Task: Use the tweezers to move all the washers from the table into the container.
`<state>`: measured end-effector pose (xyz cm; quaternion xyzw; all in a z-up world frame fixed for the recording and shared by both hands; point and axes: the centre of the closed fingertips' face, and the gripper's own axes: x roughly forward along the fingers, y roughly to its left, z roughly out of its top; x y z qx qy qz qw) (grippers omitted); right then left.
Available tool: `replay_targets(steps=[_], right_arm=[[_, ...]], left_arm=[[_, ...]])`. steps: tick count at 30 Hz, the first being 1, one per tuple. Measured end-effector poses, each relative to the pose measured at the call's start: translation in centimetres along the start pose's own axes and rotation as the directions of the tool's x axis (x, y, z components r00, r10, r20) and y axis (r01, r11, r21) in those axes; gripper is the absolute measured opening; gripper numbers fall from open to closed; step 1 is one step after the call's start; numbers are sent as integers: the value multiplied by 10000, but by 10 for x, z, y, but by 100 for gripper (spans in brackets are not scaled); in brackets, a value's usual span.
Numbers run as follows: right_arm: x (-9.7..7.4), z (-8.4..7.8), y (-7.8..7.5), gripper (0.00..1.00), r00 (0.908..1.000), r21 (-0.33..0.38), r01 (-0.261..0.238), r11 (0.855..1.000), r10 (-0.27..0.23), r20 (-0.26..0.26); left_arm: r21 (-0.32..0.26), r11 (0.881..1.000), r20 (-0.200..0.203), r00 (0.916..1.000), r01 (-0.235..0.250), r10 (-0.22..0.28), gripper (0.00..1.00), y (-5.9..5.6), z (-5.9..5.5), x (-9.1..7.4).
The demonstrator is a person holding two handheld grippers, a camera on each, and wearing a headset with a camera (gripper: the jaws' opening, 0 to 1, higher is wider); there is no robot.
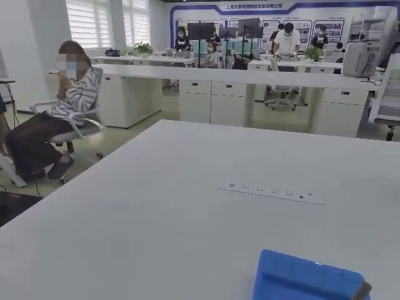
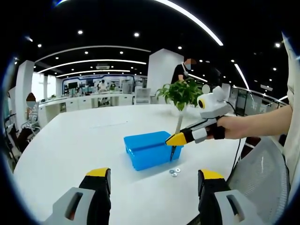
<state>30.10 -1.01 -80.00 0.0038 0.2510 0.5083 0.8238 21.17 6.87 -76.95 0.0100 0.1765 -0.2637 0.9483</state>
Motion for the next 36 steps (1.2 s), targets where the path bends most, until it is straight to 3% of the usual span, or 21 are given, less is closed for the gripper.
replay_targets(steps=[16, 36], right_arm=[[9, -29, -2, 4, 9957, -363, 25, 9993, -59, -924], [13, -33, 3, 4, 9922, -1228, -128, 9923, -26, -1249]], left_arm=[[-14, 10000, -44, 10000, -22, 22, 76, 1, -1, 0], [-5, 10000, -101, 9999, -45, 45, 75, 2, -2, 1]])
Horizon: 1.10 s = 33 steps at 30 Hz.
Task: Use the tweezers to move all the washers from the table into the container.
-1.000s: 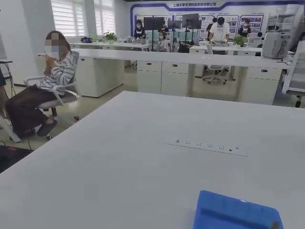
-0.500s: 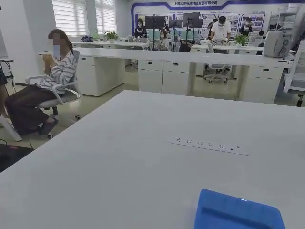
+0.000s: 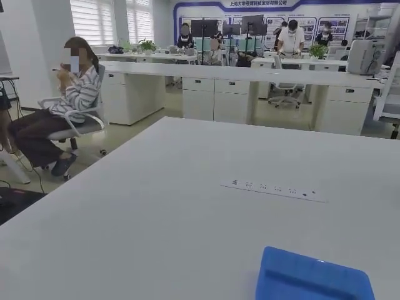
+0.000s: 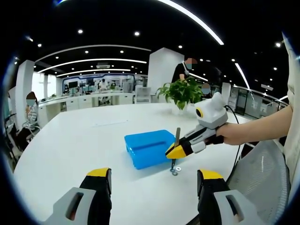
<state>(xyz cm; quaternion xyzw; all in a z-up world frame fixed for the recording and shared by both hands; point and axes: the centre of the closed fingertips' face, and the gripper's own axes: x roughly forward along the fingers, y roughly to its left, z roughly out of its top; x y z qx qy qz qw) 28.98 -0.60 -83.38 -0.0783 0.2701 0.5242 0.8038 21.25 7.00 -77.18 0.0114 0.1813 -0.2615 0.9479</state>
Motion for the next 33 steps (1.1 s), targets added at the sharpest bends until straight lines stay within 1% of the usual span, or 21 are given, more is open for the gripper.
replay_targets(steps=[1, 5, 8, 10, 12, 13, 19, 24, 27, 31, 33], right_arm=[[0, 0, 1, 4, 10000, -105, -2, 9999, 2, -26], [-1, 0, 2, 4, 10000, -155, 15, 9999, -16, -25], [-2, 1, 2, 4, 10000, -91, 40, 10000, -39, 71], [-2, 1, 0, 4, 9998, -313, 176, 9994, -176, 16], [-1, -1, 0, 4, 10000, -226, 84, 9997, -85, -17], [-1, -1, 0, 4, 10000, -189, 52, 9998, -51, 44], [-2, -1, 1, 4, 9999, -226, 92, 9997, -90, 74], [-1, -2, 4, 4, 10000, -574, 13, 9984, -12, 13], [-1, -2, 3, 3, 10000, -651, 51, 9979, -50, 24], [-3, -2, -1, 3, 9997, -254, 155, 9996, -150, 175], [-4, 0, 0, 3, 9995, -30, 103, 9999, -102, 313]], left_arm=[[4, 10000, -8, 10000, -3, 3, 75, 0, 0, 0], [4, 10000, -10, 10000, -28, 28, 75, 0, -1, -1], [13, 10000, -4, 10000, -52, 52, 75, 1, -1, -1], [21, 10000, -27, 10000, -46, 46, 75, 1, -1, -1], [33, 10000, -33, 10000, -35, 35, 75, 0, -1, -1], [32, 10000, -36, 10000, -34, 34, 75, 0, -1, -1], [50, 10000, -54, 10000, -54, 54, 74, 1, -1, -1], [53, 10000, -58, 10000, -54, 54, 74, 1, -1, -1], [85, 9999, -76, 10000, -58, 58, 74, 1, -2, -1], [63, 10000, -106, 9999, -62, 63, 74, 2, -2, -1], [77, 9999, -107, 9999, -78, 79, 74, 2, -2, -1]])
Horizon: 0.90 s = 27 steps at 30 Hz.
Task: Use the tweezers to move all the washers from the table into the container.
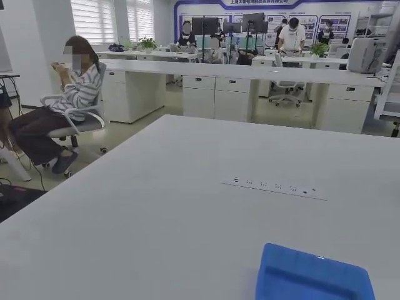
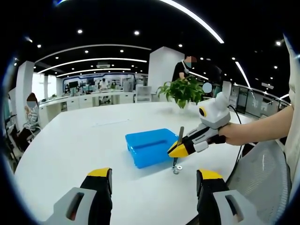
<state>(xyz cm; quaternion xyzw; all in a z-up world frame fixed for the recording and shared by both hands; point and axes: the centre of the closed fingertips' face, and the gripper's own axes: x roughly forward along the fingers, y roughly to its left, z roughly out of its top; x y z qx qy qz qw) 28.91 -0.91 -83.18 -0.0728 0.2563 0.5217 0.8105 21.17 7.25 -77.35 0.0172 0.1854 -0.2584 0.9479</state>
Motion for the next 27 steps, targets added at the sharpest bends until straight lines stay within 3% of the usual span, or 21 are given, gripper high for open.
replay_targets(steps=[12, 27], right_arm=[[-8, 32, 3, 3, 9955, 772, -331, 9965, 260, 916], [-20, 74, -8, 2, 9859, 916, -383, 9951, 227, 1657]], left_arm=[[-29, 10000, 49, 10000, -13, 13, 74, 0, 1, 0], [-44, 10000, 111, 9999, 20, -20, 74, 0, 1, -1]])
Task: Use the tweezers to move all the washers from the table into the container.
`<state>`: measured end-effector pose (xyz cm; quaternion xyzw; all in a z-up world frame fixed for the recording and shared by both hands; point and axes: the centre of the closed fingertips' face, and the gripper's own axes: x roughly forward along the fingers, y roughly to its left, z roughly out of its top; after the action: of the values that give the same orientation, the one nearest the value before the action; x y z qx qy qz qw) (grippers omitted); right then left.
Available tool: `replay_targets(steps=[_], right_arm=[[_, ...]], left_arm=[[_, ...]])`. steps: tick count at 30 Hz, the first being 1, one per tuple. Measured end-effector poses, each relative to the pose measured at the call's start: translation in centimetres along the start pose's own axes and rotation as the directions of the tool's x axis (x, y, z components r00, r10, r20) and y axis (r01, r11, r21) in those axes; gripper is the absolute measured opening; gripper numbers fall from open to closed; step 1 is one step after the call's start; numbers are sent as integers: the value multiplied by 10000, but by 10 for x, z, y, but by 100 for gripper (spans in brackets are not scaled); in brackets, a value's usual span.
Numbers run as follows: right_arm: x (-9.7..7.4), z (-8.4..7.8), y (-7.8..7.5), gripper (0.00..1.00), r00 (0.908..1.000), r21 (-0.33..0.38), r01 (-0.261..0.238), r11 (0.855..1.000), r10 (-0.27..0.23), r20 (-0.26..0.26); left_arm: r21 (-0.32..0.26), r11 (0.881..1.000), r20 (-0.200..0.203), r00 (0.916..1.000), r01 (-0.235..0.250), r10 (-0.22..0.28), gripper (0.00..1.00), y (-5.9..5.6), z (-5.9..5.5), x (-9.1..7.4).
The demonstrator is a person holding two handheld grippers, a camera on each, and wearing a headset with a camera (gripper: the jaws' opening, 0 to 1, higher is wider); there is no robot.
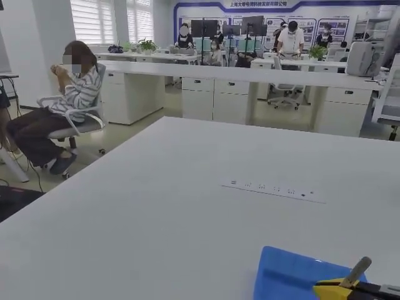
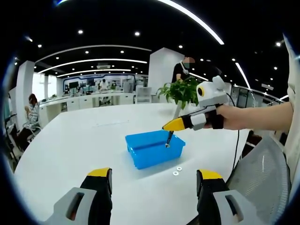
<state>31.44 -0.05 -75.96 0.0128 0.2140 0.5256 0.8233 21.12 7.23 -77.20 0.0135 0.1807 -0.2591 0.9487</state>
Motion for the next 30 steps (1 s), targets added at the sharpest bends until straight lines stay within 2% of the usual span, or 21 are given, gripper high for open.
replay_targets(steps=[7, 11, 21, 30], right_arm=[[3, 13, -11, 2, 9994, 309, 99, 9995, -109, 334], [6, 13, -21, 3, 9989, 564, 263, 9981, -284, 364], [17, 5, -46, 3, 9986, 1089, 487, 9929, -506, 155], [27, -5, -60, 3, 9970, 1227, 762, 9895, -740, -221]], left_arm=[[-5, 10000, -17, 10000, 40, -40, 74, -1, 0, 0], [16, 10000, -30, 10000, 55, -55, 74, -1, 0, 0], [-2, 10000, -26, 10000, 88, -88, 74, -2, 0, 1], [-30, 10000, -13, 10000, 53, -53, 74, -1, 0, 0]])
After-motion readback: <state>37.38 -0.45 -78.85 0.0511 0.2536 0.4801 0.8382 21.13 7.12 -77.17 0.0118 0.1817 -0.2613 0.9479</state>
